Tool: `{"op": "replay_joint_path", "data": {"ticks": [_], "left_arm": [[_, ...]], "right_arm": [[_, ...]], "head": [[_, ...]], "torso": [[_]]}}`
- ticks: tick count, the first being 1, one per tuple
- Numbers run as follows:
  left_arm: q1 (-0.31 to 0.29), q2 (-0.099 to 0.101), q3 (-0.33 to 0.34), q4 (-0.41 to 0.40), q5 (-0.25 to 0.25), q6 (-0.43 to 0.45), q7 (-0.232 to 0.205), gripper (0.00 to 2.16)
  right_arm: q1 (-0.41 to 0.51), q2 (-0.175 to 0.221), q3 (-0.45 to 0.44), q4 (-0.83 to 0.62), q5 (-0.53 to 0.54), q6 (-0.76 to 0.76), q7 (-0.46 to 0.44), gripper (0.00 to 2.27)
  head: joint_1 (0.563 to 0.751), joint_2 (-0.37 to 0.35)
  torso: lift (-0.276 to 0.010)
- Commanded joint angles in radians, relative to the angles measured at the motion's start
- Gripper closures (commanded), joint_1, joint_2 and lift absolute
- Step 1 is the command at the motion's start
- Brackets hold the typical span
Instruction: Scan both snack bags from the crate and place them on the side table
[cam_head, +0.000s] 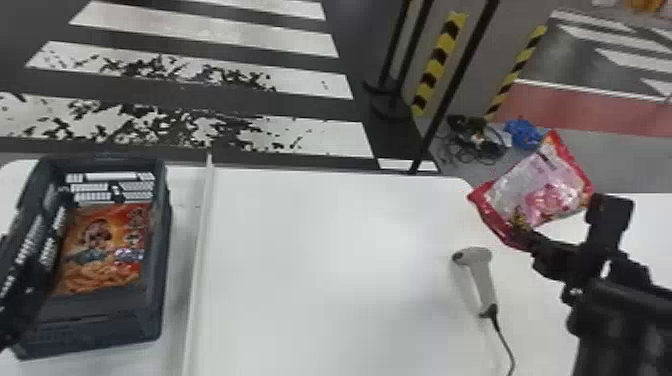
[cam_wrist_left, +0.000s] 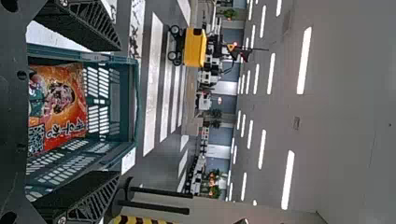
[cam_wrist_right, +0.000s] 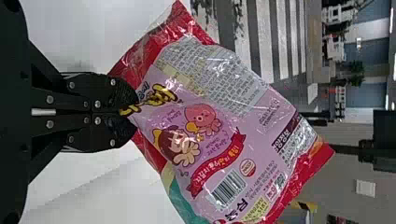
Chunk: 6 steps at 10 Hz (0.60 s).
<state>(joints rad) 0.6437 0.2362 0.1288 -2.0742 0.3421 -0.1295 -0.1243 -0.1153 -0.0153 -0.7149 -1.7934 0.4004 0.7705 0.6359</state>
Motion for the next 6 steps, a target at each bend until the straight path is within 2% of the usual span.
{"op": "replay_joint_path", "data": {"ticks": [1, 3, 6], "left_arm": [[-0.001, 0.0, 0.002, 0.0, 0.0, 0.0, 0.0, 0.05], [-0.001, 0.0, 0.006, 0.0, 0.0, 0.003, 0.0, 0.05], [-0.001, 0.0, 0.006, 0.003, 0.0, 0.003, 0.0, 0.05]], "right_arm": [[-0.012, -0.006, -0.024, 0.061, 0.003, -0.05, -0.079, 2.23], [-0.017, -0.032, -0.024, 0.164, 0.014, -0.093, -0.24, 2.23], [-0.058, -0.077, -0.031, 0.35, 0.024, -0.207, -0.41, 2.22]], "head": [[0.695, -0.305], [0.695, -0.35], [0.695, -0.35]], "torso": [[-0.098], [-0.098], [-0.098]]}}
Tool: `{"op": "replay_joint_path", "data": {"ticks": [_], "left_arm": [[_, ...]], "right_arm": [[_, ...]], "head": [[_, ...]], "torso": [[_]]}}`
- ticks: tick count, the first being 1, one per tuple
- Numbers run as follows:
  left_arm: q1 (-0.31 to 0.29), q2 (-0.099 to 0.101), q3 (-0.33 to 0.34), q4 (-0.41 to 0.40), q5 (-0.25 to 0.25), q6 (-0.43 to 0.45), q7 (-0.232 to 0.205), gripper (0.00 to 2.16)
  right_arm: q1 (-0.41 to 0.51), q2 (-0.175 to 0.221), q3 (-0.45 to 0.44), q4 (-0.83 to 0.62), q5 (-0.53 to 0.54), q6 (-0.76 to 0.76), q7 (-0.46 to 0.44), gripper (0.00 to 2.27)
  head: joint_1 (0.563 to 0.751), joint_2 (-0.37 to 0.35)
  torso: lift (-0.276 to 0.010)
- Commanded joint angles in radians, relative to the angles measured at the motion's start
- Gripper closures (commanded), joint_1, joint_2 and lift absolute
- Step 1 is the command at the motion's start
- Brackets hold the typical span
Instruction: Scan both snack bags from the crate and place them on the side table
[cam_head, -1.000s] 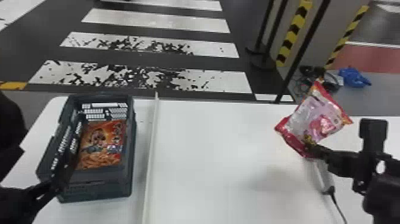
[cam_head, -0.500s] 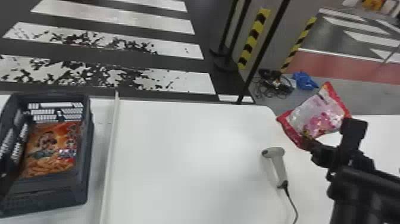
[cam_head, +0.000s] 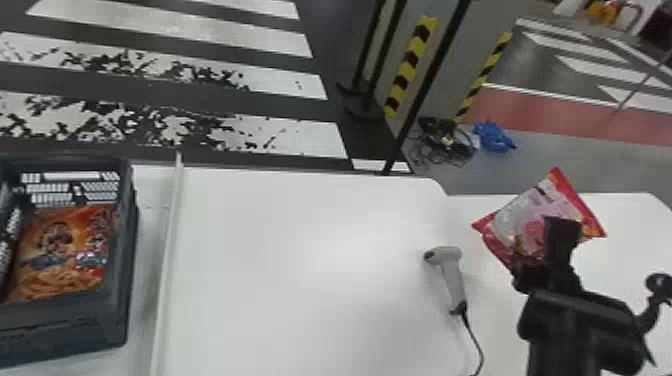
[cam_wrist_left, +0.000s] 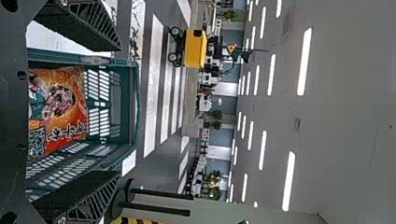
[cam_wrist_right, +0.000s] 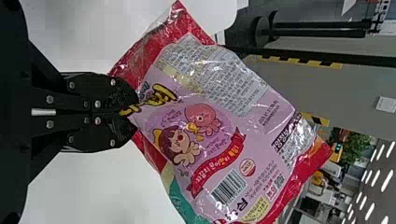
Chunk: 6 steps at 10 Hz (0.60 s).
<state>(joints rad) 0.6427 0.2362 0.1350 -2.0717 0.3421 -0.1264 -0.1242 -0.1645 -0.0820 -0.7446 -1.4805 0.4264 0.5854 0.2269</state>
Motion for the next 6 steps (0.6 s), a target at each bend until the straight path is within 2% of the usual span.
{"op": "replay_joint_path", "data": {"ticks": [1, 6], "left_arm": [[0.0, 0.0, 0.0, 0.001, 0.0, 0.0, 0.0, 0.05], [-0.006, 0.0, 0.0, 0.013, 0.002, 0.0, 0.0, 0.05]], "right_arm": [[-0.02, -0.027, -0.012, 0.105, -0.011, -0.086, -0.061, 2.22], [-0.095, -0.125, -0.053, 0.375, -0.025, -0.129, -0.175, 2.15]], "head": [[0.695, -0.35], [0.695, -0.35]], "torso": [[-0.098], [-0.098]]}}
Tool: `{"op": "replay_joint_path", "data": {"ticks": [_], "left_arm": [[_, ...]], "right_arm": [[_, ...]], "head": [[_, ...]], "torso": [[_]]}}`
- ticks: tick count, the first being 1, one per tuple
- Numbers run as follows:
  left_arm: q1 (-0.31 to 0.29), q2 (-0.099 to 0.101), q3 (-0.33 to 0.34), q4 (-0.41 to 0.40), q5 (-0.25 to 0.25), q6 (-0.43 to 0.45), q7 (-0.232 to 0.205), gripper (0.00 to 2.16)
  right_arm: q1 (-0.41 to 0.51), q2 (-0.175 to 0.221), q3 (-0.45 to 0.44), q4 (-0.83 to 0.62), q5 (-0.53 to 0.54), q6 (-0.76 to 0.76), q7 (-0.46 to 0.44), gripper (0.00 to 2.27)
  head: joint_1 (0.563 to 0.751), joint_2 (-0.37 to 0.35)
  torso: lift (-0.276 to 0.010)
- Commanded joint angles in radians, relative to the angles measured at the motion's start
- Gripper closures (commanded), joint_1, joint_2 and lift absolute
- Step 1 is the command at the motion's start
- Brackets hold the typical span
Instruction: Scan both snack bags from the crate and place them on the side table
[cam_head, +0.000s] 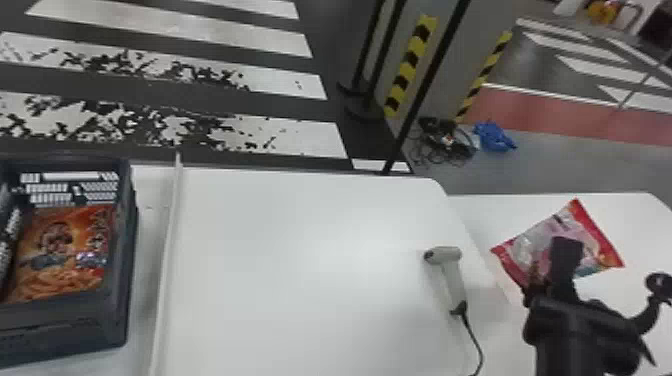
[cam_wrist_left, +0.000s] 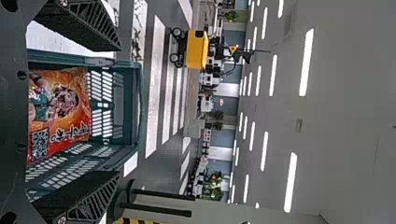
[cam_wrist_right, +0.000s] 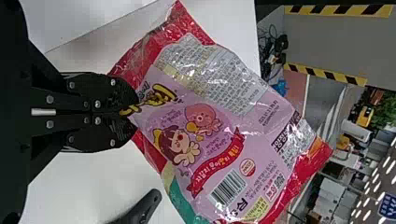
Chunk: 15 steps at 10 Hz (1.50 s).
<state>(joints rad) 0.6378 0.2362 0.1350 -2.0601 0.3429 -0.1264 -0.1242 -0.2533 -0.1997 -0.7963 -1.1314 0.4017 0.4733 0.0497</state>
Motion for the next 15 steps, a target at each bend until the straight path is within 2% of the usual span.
{"op": "replay_joint_path", "data": {"ticks": [1, 2, 3, 4, 7, 8, 9, 10, 11, 13, 14, 15], "left_arm": [[-0.001, 0.0, -0.002, 0.002, -0.001, 0.0, 0.0, 0.05], [-0.001, 0.0, 0.0, 0.003, -0.001, 0.0, 0.0, 0.05], [0.002, 0.0, 0.0, 0.003, 0.001, -0.003, -0.002, 0.05], [0.002, 0.0, 0.0, 0.002, 0.001, -0.003, -0.002, 0.05], [0.006, 0.0, 0.001, -0.005, -0.001, -0.006, -0.003, 0.05], [0.008, 0.0, 0.001, -0.008, -0.001, -0.006, -0.003, 0.05], [0.01, 0.0, 0.001, -0.011, -0.002, -0.006, -0.002, 0.05], [0.01, 0.0, 0.001, -0.012, -0.004, -0.006, -0.002, 0.05], [0.01, 0.0, 0.001, -0.014, -0.004, -0.006, -0.002, 0.05], [0.013, -0.003, -0.002, -0.015, -0.005, -0.009, -0.002, 0.05], [0.013, -0.003, 0.0, -0.015, -0.007, -0.009, -0.002, 0.05], [0.013, -0.003, 0.0, -0.017, -0.008, -0.009, -0.002, 0.05]], "right_arm": [[-0.018, -0.024, -0.003, 0.082, -0.001, -0.044, -0.025, 2.03], [-0.029, -0.033, -0.004, 0.111, -0.001, -0.066, -0.025, 1.47], [-0.031, -0.033, -0.006, 0.124, -0.001, -0.084, -0.027, 0.4], [-0.031, -0.033, -0.006, 0.124, -0.001, -0.084, -0.03, 0.02], [-0.024, -0.032, -0.017, 0.113, 0.0, -0.109, -0.042, 0.04], [-0.008, -0.018, -0.021, 0.099, 0.0, -0.137, -0.045, 0.04], [0.025, 0.011, -0.023, 0.019, -0.006, -0.155, -0.04, 0.04], [0.063, 0.063, -0.021, -0.09, -0.023, -0.219, 0.007, 0.04], [0.118, 0.109, 0.014, -0.211, -0.063, -0.244, 0.059, 0.04], [0.239, 0.167, 0.14, -0.396, -0.156, -0.229, 0.095, 0.04], [0.292, 0.192, 0.207, -0.47, -0.184, -0.229, 0.095, 0.05], [0.339, 0.201, 0.27, -0.534, -0.199, -0.235, 0.095, 0.05]], "head": [[0.695, -0.35], [0.695, -0.35], [0.695, -0.35], [0.695, -0.35], [0.695, -0.35], [0.695, -0.35], [0.695, -0.35], [0.695, -0.35], [0.695, -0.35], [0.695, -0.35], [0.695, -0.35], [0.695, -0.35]], "torso": [[-0.098], [-0.098], [-0.098], [-0.098], [-0.098], [-0.098], [-0.098], [-0.098], [-0.098], [-0.098], [-0.098], [-0.098]]}}
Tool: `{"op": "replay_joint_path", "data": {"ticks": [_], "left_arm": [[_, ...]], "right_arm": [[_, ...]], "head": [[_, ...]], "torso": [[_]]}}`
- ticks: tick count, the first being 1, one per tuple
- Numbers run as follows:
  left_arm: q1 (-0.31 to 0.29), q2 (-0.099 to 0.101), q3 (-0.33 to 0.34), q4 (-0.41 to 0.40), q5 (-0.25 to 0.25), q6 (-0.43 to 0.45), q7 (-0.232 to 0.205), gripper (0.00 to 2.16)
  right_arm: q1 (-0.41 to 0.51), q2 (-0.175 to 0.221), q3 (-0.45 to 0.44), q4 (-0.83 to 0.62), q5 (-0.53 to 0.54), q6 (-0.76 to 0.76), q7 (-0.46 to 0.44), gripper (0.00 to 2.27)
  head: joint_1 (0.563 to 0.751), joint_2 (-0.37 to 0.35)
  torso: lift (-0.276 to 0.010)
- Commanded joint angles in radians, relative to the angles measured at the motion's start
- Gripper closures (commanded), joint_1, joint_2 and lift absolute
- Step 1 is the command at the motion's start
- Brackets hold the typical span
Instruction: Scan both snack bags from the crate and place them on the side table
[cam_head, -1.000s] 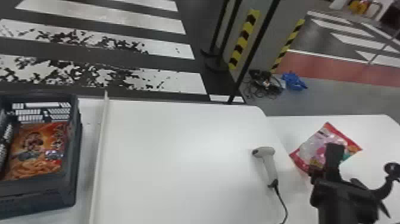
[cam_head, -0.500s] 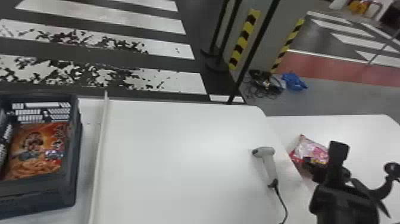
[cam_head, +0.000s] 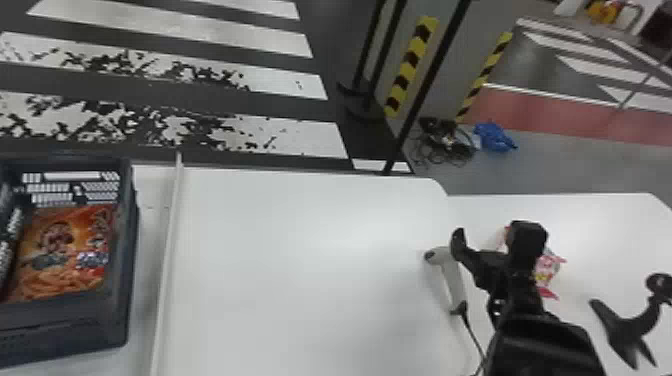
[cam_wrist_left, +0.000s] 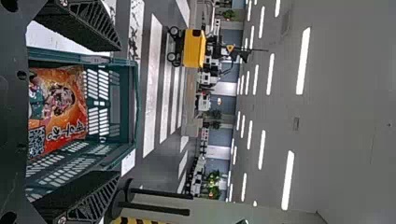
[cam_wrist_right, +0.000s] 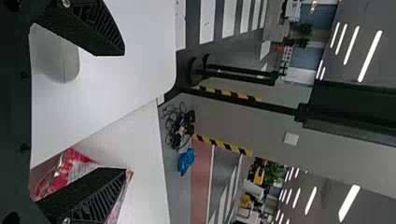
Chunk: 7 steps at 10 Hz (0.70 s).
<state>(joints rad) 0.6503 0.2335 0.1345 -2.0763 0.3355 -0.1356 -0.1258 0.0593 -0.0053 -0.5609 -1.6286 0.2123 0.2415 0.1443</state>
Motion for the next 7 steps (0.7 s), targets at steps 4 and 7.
{"op": "replay_joint_path", "data": {"ticks": [4, 7], "left_arm": [[0.0, 0.001, -0.001, -0.005, -0.01, -0.003, -0.011, 0.05], [0.003, 0.001, -0.009, -0.004, -0.038, -0.04, -0.011, 0.06]], "right_arm": [[0.2, 0.006, 0.24, -0.178, -0.063, -0.153, -0.057, 0.05], [0.312, 0.006, 0.368, -0.197, -0.063, -0.35, -0.16, 0.06]], "head": [[0.695, -0.196], [0.695, -0.132]], "torso": [[-0.098], [-0.098]]}}
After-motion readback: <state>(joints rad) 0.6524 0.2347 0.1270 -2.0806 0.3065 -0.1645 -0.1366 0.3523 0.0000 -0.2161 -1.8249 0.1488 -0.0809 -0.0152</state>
